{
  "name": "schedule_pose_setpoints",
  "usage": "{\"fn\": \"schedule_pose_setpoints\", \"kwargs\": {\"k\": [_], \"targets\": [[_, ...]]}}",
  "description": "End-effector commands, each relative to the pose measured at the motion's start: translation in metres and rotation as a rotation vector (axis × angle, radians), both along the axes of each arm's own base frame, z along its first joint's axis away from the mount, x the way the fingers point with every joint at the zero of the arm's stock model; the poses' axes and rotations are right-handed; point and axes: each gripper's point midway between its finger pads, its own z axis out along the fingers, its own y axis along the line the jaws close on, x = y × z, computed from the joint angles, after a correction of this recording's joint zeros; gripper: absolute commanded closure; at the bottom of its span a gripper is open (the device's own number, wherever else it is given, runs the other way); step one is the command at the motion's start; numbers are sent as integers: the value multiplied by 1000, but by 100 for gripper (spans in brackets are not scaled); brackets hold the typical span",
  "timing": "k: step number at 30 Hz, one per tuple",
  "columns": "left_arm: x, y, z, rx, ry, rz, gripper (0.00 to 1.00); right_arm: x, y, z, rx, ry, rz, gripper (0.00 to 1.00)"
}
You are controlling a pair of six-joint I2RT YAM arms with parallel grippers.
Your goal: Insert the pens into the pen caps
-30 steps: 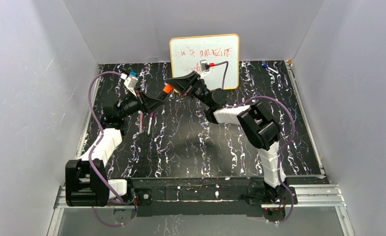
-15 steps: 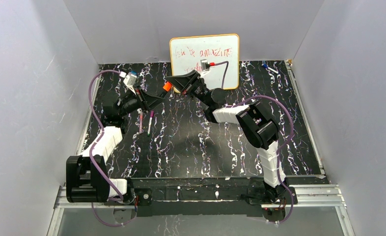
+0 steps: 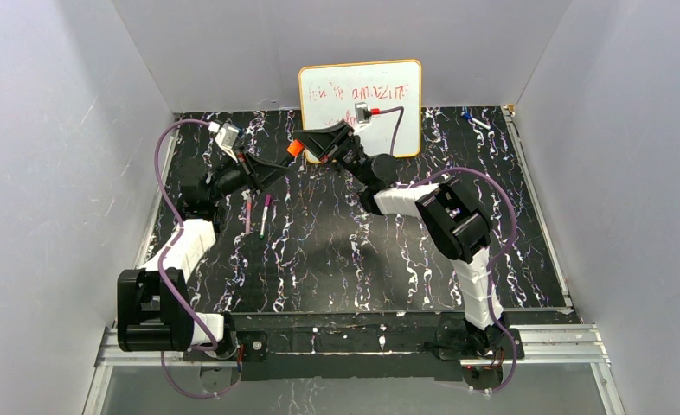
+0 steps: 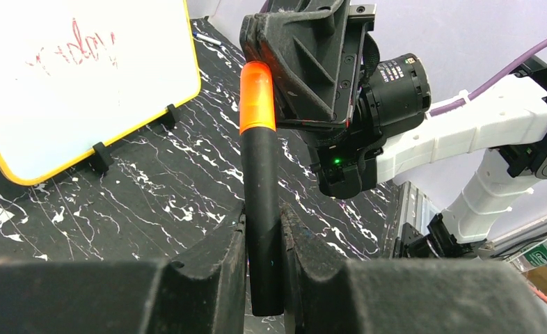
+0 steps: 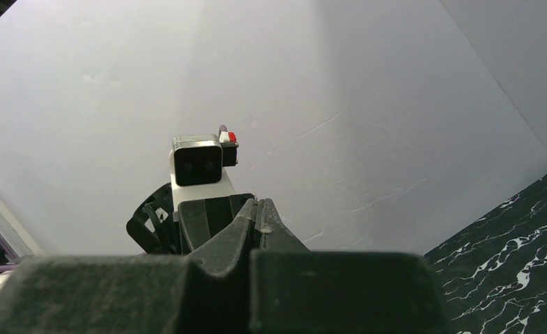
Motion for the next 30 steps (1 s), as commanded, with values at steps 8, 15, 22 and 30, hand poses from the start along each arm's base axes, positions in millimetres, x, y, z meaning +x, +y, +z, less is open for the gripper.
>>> {"fn": "schedule_pose_setpoints", "kwargs": {"k": [8,15,22,30], "targets": [[9,1,135,-100,-488,130,100,-212,60,-77,-145,-300,652,99],[10,2,137,-104,-491,133,100,-222,64,-78,-142,-301,677,99],[13,9,57,-8,-287,180,100,-155,26,-55,-115,-238,410,72],[13,19,-25,191,-61,235,100,-42,-76,-32,-121,-213,15,37]]}}
